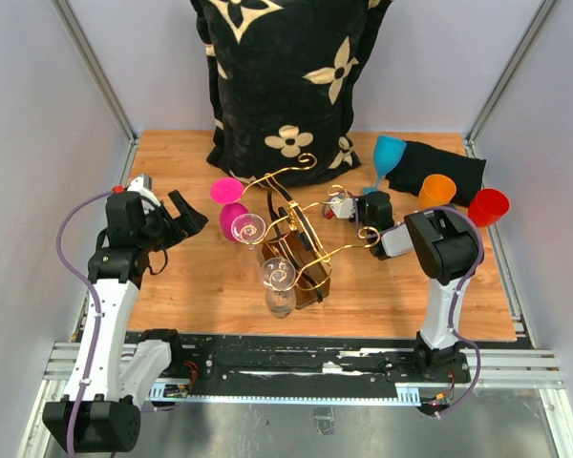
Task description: Take the wine glass off the wine glass rack
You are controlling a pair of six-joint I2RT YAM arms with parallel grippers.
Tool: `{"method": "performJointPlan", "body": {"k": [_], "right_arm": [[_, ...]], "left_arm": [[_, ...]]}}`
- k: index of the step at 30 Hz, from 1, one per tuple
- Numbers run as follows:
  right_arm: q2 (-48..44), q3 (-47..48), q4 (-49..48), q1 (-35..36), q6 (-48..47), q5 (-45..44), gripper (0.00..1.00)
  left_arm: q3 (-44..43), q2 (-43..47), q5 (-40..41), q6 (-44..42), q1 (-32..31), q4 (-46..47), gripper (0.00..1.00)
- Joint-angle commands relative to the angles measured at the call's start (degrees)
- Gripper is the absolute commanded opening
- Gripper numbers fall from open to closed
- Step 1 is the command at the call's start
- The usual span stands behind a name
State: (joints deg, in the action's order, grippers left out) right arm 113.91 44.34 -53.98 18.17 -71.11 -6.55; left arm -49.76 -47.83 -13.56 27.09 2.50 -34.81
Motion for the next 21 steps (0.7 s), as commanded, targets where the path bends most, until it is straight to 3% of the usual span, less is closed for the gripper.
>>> {"method": "performJointPlan", "body": {"k": [1,9,14,21], "right_arm": [[1.76,-0.54,4.24,0.88,1.94,-1.83,0.01],[0.95,-2.04,7.31,1.46,2.31,-0.81,0.17],[-0.95,-0.94,15.36,1.68,3.23,-0.01,0.21],[-3.42,-0.08,22.58,2.02,4.16,0.52,0.46]], "left_arm": [[-0.9,0.0,-0.31,-0.91,0.15,0.78,0.97],[0.86,1.73,-1.09,-0.2,0.16,0.96,0.97],[0.98,2.55,-1.18,-0.2,0.19,0.79,0.97],[1.62,3.23,-1.97,-0.09,0.14,0.96,0.97]]}}
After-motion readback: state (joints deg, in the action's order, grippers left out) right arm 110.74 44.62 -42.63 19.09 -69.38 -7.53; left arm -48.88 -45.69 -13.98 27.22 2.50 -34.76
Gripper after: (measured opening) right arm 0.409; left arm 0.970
